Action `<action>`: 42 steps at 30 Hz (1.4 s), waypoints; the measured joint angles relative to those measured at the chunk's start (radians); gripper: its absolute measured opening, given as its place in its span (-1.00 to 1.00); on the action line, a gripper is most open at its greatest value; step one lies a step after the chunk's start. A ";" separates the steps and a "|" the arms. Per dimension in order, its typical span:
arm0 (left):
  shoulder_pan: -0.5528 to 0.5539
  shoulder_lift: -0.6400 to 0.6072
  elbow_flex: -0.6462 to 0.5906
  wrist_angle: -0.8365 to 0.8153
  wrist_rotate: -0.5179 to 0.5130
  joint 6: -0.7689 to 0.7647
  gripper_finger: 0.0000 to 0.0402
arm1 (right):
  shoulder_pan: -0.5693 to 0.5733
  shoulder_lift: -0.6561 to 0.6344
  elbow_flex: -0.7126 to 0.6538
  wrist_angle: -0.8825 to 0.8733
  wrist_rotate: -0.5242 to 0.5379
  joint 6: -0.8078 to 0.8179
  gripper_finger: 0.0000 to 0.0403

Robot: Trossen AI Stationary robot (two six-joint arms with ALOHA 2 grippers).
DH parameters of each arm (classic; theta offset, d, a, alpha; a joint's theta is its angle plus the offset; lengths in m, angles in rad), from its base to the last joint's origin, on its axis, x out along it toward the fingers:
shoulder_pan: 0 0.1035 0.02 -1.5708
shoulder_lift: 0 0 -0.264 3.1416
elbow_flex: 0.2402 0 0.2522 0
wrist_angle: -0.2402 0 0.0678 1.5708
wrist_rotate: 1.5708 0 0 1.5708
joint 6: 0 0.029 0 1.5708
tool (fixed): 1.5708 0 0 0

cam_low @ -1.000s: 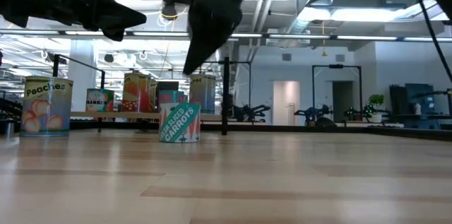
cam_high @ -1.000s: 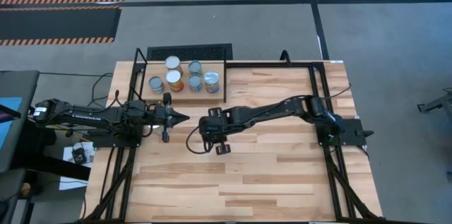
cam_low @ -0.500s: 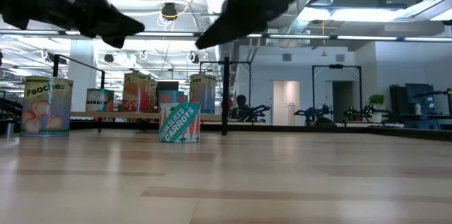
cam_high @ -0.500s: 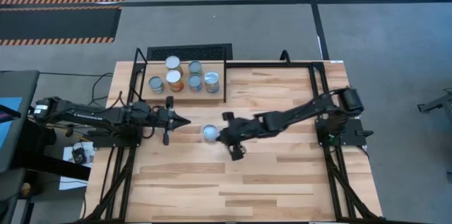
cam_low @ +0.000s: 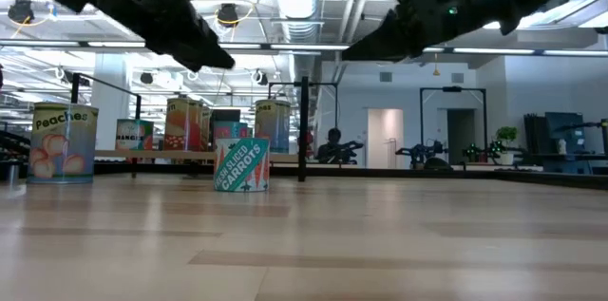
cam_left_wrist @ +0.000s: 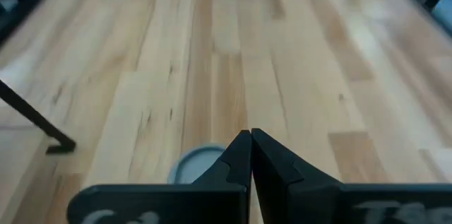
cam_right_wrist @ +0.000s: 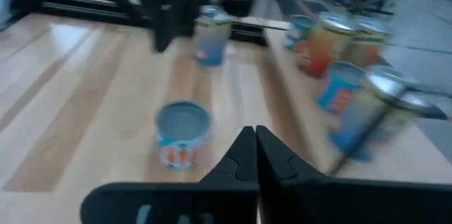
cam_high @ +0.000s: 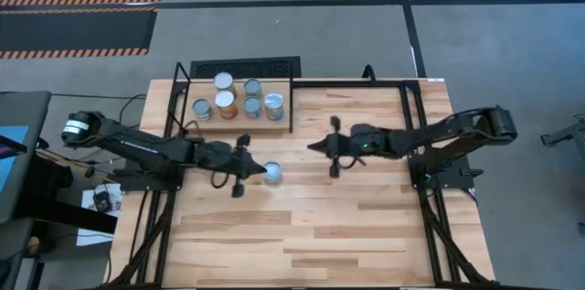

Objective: Pick and place cans onto a shelf
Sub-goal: Put the canned carrots on the shelf

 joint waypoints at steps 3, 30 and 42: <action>-0.014 0.074 0.090 -0.119 -0.031 -0.023 -0.97 | -0.023 -0.050 -0.028 0.002 -0.001 0.002 -0.97; -0.089 0.452 0.357 -0.459 -0.234 0.143 -0.81 | -0.030 -0.090 -0.066 0.029 -0.004 -0.002 -0.96; -0.018 0.127 0.584 -0.955 -0.344 -0.103 -0.98 | -0.030 -0.089 -0.066 0.033 -0.004 0.009 -0.95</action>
